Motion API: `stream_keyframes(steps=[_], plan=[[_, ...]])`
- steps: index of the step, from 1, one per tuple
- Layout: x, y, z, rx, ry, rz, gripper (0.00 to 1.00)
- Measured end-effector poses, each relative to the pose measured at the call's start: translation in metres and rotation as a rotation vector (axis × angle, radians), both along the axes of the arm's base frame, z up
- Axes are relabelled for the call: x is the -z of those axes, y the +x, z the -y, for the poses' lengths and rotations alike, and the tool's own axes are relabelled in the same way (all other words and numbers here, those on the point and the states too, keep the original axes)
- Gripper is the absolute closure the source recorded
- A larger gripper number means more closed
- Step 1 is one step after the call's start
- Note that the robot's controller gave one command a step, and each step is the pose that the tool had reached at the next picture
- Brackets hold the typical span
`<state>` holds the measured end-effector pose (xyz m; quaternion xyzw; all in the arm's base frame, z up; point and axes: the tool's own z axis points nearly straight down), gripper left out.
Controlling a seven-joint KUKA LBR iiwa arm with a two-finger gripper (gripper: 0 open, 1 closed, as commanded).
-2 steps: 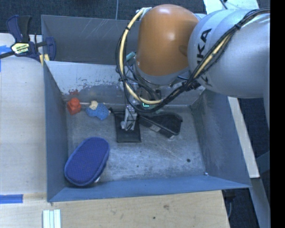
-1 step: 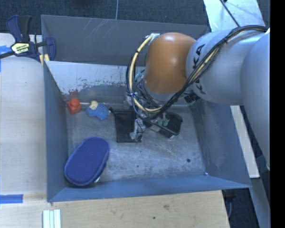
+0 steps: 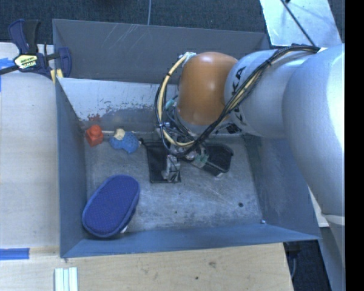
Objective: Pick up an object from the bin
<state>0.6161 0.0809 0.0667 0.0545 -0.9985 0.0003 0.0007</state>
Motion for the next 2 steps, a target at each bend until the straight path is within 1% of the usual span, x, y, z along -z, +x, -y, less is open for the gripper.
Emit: stream_keyframes(steps=[1,2], plan=[[-0.005,0.002,-0.001,0.001,0.002,0.007,1.0],[-0.15,-0.047,-0.017,-0.006,0.003,0.012,1.0]])
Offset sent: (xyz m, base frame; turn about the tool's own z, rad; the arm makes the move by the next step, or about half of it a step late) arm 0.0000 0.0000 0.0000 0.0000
